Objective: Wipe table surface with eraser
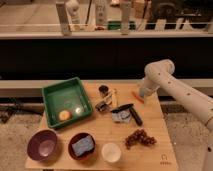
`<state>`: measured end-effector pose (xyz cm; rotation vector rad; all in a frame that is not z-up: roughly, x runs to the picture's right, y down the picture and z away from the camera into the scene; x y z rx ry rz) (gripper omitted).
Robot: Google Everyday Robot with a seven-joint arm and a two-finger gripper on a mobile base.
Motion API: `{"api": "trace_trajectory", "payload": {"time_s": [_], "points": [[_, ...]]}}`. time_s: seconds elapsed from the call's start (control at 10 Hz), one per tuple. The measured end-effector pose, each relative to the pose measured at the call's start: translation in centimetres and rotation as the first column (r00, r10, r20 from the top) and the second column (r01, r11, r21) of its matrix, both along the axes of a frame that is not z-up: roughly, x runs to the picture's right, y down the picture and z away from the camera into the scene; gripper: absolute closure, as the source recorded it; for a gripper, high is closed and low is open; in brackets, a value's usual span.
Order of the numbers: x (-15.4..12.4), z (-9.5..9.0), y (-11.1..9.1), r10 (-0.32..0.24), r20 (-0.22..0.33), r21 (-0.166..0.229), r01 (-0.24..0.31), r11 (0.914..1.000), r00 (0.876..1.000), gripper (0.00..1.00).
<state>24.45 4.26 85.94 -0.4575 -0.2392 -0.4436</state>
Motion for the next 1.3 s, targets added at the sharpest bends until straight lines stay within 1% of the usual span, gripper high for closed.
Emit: {"api": "trace_trajectory", "payload": {"time_s": [0.1, 0.2, 0.3, 0.4, 0.5, 0.6, 0.7, 0.8, 0.9, 1.0, 1.1, 1.2, 1.3], "points": [[0.1, 0.3, 0.8, -0.048, 0.053, -0.011, 0.049, 0.9987, 0.997, 0.20], [0.4, 0.5, 2.0, -0.109, 0.116, -0.022, 0.112, 0.9935, 0.987, 0.20], [0.8, 0.5, 3.2, -0.169, 0.170, -0.020, 0.175, 0.9843, 0.971, 0.20], [1.1, 0.7, 4.5, -0.232, 0.222, -0.011, 0.240, 0.9707, 0.947, 0.20], [1.1, 0.8, 5.8, -0.272, 0.262, -0.006, 0.283, 0.9590, 0.926, 0.20], [1.3, 1.0, 7.6, -0.314, 0.303, 0.010, 0.326, 0.9453, 0.900, 0.20], [1.5, 1.0, 8.8, -0.346, 0.328, 0.028, 0.357, 0.9337, 0.879, 0.20], [1.3, 1.0, 9.4, -0.369, 0.349, 0.046, 0.378, 0.9247, 0.861, 0.20], [0.9, 0.8, 10.3, -0.399, 0.385, 0.076, 0.402, 0.9125, 0.832, 0.20], [0.8, 0.5, 10.5, -0.409, 0.407, 0.092, 0.408, 0.9082, 0.817, 0.20], [0.5, 0.1, 10.8, -0.423, 0.432, 0.113, 0.418, 0.9016, 0.796, 0.20], [-0.1, -0.1, 10.9, -0.444, 0.453, 0.134, 0.433, 0.8914, 0.773, 0.20], [-0.4, 0.0, 11.1, -0.462, 0.452, 0.143, 0.449, 0.8821, 0.763, 0.20]]}}
